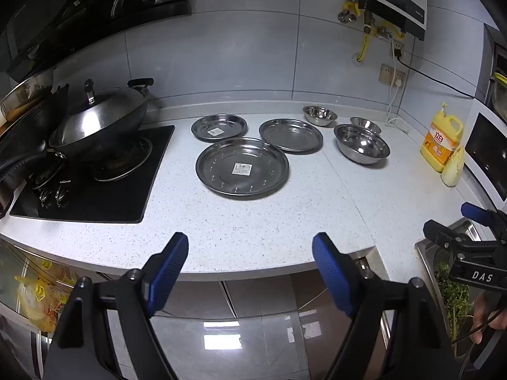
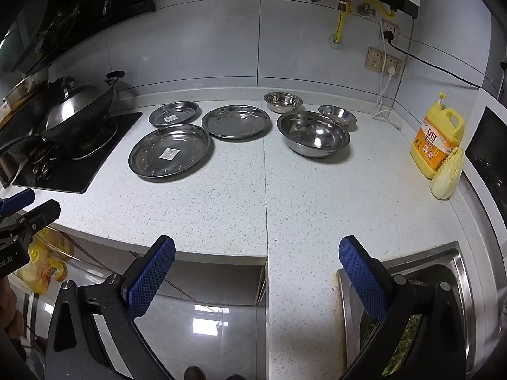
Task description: Organize plates and bowls
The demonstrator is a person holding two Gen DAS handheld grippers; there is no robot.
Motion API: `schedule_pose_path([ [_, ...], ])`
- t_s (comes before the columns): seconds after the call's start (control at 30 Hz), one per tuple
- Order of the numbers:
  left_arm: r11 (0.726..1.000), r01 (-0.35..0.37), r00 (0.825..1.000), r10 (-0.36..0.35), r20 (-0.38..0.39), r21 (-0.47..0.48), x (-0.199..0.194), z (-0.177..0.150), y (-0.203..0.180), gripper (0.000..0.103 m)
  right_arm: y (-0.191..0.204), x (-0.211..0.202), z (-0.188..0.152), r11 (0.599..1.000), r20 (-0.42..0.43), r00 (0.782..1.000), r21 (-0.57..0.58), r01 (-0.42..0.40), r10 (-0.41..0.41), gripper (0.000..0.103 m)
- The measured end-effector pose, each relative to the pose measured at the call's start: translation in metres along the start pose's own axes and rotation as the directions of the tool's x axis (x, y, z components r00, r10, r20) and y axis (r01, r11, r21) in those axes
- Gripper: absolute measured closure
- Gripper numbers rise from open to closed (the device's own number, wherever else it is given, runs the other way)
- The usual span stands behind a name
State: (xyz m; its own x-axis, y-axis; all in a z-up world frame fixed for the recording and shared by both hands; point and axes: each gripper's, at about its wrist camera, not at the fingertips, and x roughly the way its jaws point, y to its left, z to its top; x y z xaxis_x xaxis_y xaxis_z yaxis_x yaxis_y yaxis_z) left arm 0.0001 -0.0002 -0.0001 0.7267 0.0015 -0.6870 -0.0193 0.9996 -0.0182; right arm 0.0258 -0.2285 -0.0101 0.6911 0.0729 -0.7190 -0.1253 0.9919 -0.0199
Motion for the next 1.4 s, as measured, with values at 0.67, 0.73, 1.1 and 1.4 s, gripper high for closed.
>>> schedule_pose_path([
  [0.67,1.000,0.004,1.000,-0.004,-0.003,0.002,0.0035,-0.0033,-0.0081,0.023,-0.0024,0.0008,0.0008,1.000,-0.005,1.000,-0.001,0.003,-0.003,0.001],
  [0.73,1.000,0.005,1.000,-0.005,-0.005,0.001,0.0027,-0.0012,-0.0057,0.023,-0.0029,0.0007,0.0006,1.000,-0.005,1.000,-0.001,0.002,-0.002,0.001],
  [1.1,1.000,0.007,1.000,-0.007,-0.011,0.001,0.0037,-0.0009,-0.0065,0.023,-0.0038,0.0007,0.0010,1.000,-0.004,1.000,-0.001,0.003,-0.003,0.001],
  [1.4,1.000,0.006,1.000,-0.006,-0.011,0.000,0.0038,-0.0007,-0.0067,0.023,-0.0040,0.0002,0.0013,1.000,-0.005,1.000,-0.001,0.003,-0.003,0.001],
])
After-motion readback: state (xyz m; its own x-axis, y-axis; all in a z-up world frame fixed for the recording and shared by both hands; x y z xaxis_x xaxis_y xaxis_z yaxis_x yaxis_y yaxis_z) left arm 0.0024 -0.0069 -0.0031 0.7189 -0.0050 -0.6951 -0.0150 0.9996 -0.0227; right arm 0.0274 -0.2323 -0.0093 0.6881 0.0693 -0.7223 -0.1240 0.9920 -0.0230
